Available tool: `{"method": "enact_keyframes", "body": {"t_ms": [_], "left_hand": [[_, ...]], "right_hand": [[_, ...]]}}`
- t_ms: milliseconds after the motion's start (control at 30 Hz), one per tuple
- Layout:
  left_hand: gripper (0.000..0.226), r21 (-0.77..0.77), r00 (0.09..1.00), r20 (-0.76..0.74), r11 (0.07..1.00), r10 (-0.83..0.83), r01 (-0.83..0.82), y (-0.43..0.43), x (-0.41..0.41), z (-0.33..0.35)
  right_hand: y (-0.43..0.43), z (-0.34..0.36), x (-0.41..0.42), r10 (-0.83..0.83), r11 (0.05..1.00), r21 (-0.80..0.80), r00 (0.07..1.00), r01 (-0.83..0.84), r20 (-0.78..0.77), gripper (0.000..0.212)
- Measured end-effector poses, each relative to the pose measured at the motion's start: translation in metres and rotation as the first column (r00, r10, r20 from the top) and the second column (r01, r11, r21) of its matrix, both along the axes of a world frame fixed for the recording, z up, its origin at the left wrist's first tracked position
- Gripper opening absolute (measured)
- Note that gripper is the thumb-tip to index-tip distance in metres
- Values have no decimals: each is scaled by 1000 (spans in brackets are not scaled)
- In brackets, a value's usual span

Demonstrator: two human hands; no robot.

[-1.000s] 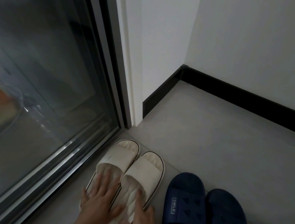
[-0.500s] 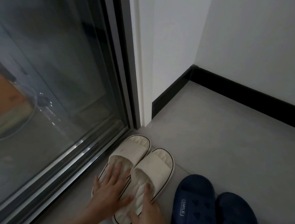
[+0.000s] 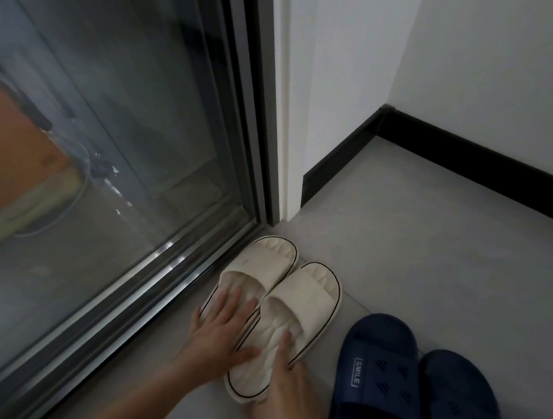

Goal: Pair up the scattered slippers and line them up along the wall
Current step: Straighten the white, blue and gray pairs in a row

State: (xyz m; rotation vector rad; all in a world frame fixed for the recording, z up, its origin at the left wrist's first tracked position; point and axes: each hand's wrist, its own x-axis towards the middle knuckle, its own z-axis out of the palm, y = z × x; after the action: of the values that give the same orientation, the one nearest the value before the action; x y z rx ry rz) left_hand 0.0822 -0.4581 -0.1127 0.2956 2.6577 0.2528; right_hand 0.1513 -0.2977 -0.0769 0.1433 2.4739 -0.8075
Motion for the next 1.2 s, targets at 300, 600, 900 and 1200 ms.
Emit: {"method": "enact_keyframes", "body": {"t_ms": [300, 600, 900, 1200], "left_hand": [[85, 15, 1000, -4, 1000, -5, 5, 0, -6, 5], [84, -8, 998, -41, 999, 38, -38, 5, 4, 5], [58, 189, 953, -184, 960, 241, -207, 37, -14, 17], [28, 112, 922, -268, 959, 280, -259, 49, -14, 17]], "right_hand": [[-1, 2, -4, -7, 999, 40, 1000, 7, 11, 119], [0, 1, -1, -18, 998, 68, 1000, 17, 10, 119], [48, 15, 9, 31, 985, -172, 998, -21, 54, 89], [93, 25, 77, -258, 952, -187, 964, 242, -66, 43]]}}
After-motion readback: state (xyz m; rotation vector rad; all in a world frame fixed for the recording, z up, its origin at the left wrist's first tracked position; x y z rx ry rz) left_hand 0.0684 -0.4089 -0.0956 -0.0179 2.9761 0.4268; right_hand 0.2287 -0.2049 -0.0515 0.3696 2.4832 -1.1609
